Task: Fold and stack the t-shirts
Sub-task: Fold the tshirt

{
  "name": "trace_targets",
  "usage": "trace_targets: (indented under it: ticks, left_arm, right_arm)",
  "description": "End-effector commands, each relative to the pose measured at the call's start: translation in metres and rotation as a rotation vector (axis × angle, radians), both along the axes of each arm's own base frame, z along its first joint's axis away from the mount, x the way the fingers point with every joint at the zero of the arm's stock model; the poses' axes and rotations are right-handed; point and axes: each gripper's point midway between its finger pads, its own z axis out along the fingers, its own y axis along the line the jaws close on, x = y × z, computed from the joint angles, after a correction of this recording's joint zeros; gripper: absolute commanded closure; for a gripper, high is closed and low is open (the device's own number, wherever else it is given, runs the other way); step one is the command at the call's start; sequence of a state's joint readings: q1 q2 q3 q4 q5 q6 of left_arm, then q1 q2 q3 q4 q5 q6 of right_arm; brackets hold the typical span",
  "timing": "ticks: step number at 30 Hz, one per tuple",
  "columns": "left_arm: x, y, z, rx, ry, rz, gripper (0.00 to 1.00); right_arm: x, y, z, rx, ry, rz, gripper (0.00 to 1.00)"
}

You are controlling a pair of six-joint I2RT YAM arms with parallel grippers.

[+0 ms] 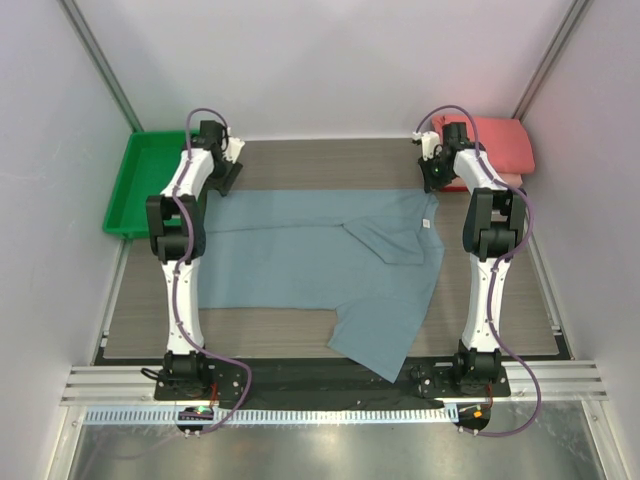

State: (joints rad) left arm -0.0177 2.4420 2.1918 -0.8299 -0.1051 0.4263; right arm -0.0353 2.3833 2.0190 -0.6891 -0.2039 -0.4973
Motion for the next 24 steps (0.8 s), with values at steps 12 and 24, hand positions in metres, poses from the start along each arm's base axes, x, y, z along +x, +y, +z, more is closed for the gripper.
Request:
trace_targets:
  ticks: [12, 24]
  left_arm:
    - [0.006, 0.022, -0.044, -0.028, 0.044, 0.052, 0.44]
    - [-0.017, 0.013, -0.073, -0.145, 0.162, 0.033, 0.56]
  right_arm:
    - [-0.007, -0.024, 0.002, -0.082, 0.013, -0.03, 0.99]
    - [-0.006, -0.027, 0.013, -0.106, 0.009, -0.019, 0.99]
